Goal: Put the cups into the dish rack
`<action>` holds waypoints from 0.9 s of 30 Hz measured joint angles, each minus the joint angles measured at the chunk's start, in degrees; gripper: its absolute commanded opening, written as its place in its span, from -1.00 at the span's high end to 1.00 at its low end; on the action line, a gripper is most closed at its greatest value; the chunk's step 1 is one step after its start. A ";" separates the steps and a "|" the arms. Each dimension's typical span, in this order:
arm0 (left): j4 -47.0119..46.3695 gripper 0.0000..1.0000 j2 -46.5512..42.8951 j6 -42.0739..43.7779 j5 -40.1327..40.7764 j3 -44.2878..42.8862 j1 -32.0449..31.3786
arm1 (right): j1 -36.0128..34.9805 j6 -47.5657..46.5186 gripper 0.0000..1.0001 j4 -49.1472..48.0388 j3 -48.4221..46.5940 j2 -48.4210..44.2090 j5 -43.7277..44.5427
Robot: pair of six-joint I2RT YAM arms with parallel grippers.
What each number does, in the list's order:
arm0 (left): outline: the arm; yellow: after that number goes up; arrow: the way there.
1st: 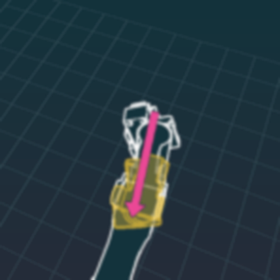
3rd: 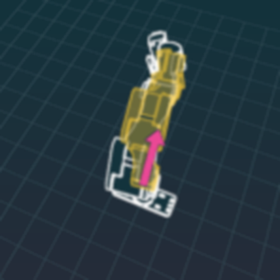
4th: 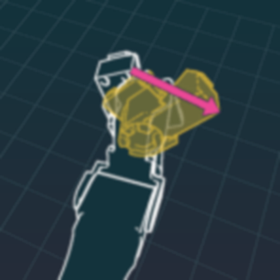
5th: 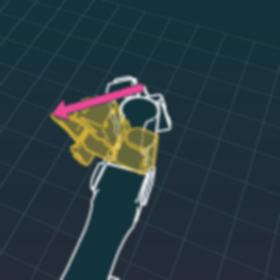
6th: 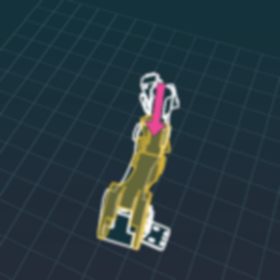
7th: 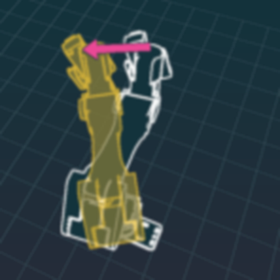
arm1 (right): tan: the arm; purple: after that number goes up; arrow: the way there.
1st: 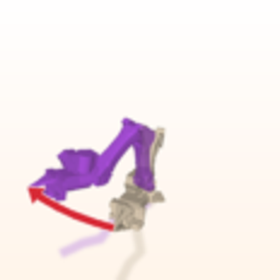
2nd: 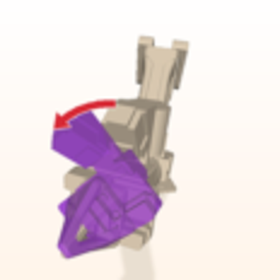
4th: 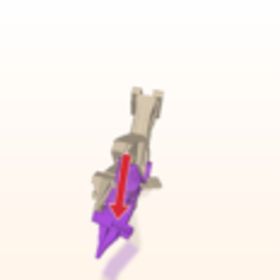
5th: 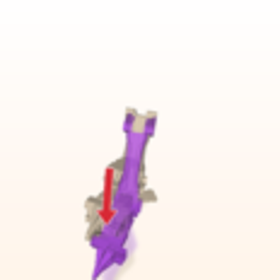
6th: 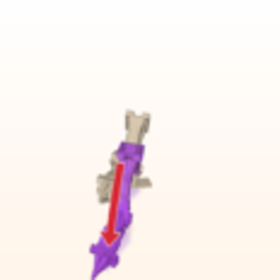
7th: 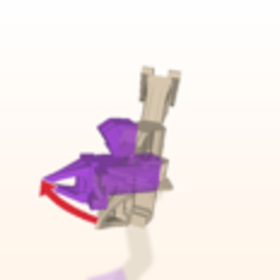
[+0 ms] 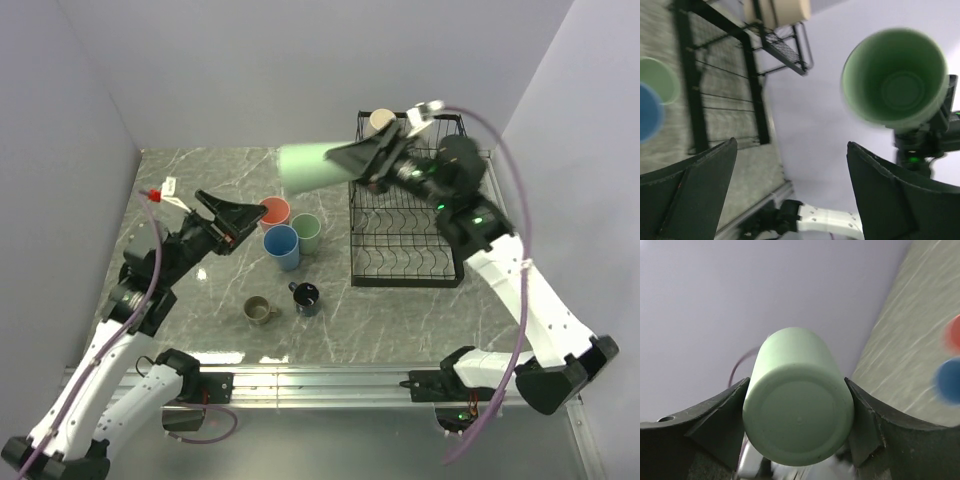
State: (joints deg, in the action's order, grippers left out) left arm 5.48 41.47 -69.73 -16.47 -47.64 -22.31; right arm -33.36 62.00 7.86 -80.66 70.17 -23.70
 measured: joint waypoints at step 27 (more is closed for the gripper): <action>36.50 -0.81 -6.78 15.04 19.15 -4.20 0.85 | 26.91 -36.50 1.00 49.62 -58.80 37.51 38.10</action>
State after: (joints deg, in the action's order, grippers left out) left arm 41.98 34.70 -54.70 2.68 -51.83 -21.45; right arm -6.46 25.50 57.47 -139.46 107.68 14.39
